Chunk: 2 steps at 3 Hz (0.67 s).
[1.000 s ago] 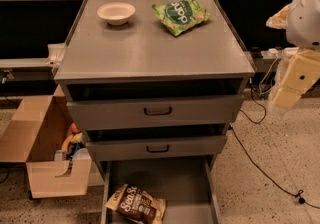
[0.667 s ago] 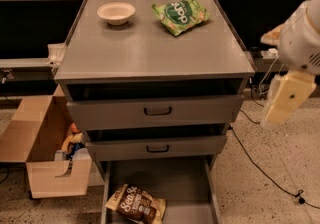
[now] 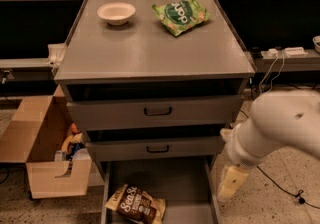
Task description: Pick brown chip bag from bottom drawer and place on counter
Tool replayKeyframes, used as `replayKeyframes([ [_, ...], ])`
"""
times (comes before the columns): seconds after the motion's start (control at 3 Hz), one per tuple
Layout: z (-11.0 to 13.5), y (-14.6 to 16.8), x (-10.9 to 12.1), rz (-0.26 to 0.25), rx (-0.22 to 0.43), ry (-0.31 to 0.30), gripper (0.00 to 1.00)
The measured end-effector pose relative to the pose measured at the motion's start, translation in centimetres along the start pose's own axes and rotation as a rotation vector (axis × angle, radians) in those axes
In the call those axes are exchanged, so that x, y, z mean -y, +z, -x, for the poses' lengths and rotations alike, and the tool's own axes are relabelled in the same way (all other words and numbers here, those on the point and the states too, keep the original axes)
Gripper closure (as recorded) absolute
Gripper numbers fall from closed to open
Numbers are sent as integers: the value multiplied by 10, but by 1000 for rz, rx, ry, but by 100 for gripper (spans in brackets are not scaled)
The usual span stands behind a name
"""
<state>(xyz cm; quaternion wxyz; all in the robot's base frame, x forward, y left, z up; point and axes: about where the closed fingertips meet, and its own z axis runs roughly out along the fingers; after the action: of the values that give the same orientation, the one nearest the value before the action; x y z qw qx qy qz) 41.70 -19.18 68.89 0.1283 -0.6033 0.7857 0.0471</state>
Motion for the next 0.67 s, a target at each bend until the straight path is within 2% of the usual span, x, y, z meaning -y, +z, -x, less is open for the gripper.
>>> replayKeyframes([
  [0.33,-42,95,-34,93,28,111,0],
  [0.67,-43,99,-34,91,34,110,0],
])
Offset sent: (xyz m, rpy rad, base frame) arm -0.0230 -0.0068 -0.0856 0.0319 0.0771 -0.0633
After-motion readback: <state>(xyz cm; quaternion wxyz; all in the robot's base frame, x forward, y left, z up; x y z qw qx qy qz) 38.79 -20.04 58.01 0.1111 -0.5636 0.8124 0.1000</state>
